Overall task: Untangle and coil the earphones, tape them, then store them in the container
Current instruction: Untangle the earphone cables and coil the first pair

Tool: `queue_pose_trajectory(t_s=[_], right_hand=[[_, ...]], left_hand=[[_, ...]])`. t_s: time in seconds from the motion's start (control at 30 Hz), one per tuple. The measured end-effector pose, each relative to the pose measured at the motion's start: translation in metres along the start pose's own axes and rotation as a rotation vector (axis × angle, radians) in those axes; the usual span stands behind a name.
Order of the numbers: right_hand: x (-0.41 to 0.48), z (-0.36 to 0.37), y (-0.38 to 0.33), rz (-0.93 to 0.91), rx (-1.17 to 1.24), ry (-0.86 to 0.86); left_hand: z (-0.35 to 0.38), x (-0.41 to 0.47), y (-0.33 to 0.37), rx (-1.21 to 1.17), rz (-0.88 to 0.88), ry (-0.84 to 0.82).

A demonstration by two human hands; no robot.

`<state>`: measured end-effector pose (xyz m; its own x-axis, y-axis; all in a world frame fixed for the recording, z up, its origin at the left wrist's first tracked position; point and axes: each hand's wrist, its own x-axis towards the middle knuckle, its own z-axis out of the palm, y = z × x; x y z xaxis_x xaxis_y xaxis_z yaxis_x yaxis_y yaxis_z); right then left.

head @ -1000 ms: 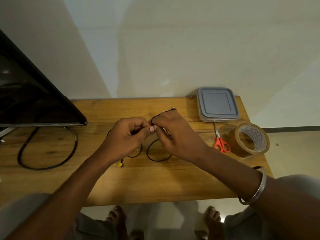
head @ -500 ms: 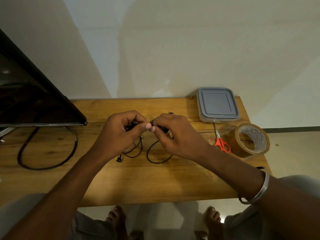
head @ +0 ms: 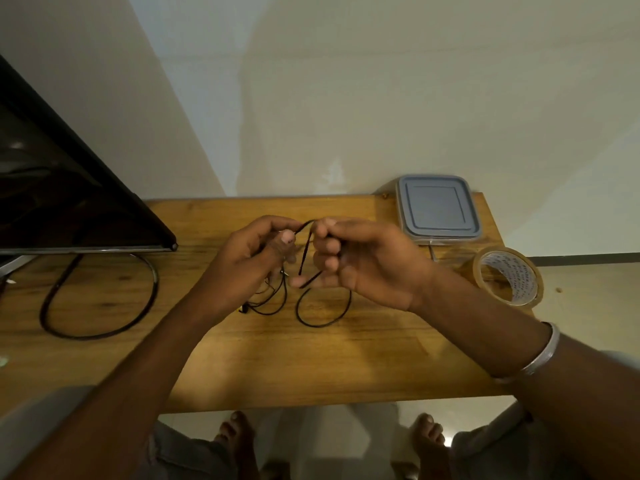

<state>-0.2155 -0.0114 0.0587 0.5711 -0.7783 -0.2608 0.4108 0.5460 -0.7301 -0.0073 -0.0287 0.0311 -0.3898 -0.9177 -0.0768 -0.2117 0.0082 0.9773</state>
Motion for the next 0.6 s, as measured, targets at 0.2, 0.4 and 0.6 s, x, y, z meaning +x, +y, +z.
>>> queue_pose_trajectory(t_s=[0.2, 0.4, 0.6], right_hand=[[-0.004, -0.01, -0.016, -0.072, 0.387, -0.105], [-0.007, -0.012, -0.02, -0.141, 0.422, -0.103], [-0.006, -0.008, -0.022, -0.285, 0.36, 0.074]], left_hand=[[0.002, -0.001, -0.002, -0.063, -0.053, -0.047], [-0.002, 0.002, -0.008, 0.046, -0.028, 0.0], [0.007, -0.003, -0.007, 0.161, -0.004, -0.12]])
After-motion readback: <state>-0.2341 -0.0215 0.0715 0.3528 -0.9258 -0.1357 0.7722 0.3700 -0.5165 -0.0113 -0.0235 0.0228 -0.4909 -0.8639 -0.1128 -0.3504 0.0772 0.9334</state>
